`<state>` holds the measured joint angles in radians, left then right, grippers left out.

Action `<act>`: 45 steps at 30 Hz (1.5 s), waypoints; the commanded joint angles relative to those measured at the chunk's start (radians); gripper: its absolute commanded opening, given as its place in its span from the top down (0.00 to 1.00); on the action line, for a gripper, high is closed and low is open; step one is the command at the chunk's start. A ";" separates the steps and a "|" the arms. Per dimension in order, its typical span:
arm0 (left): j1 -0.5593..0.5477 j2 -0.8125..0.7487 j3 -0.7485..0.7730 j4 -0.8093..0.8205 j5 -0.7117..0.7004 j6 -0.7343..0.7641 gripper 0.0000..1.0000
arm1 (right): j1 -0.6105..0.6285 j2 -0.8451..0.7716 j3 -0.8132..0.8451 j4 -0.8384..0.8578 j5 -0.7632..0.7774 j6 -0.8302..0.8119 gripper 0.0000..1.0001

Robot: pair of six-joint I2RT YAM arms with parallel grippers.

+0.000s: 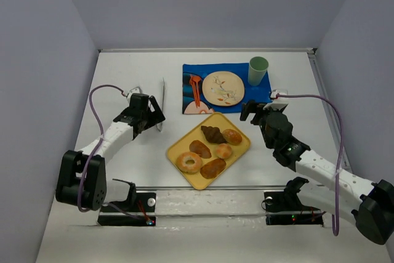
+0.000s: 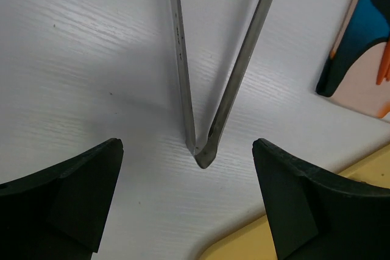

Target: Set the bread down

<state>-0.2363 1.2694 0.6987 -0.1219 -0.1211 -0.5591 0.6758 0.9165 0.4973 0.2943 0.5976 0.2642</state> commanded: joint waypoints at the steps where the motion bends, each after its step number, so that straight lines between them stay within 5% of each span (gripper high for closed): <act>1: -0.014 0.061 -0.022 0.079 -0.002 0.028 0.01 | 0.008 0.013 0.017 0.068 -0.002 -0.025 0.00; 10: -0.057 0.214 0.059 0.151 -0.018 0.057 0.01 | 0.008 0.047 0.024 0.071 0.004 -0.043 0.00; 24: -0.052 0.577 0.444 -0.134 -0.267 0.013 0.01 | 0.008 0.038 0.024 0.068 0.022 -0.054 0.00; 34: -0.051 0.668 0.493 -0.209 -0.275 0.034 0.03 | 0.008 0.028 0.021 0.071 0.036 -0.052 0.00; 36: -0.049 0.648 0.473 -0.176 -0.253 0.050 0.08 | 0.008 0.027 0.018 0.071 0.033 -0.054 0.00; 45: -0.049 0.486 0.378 -0.091 -0.150 0.067 0.87 | 0.008 -0.045 -0.011 0.071 0.021 -0.039 0.01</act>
<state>-0.2882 1.8530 1.1343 -0.1791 -0.3092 -0.4973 0.6758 0.9157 0.4953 0.3016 0.6025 0.2249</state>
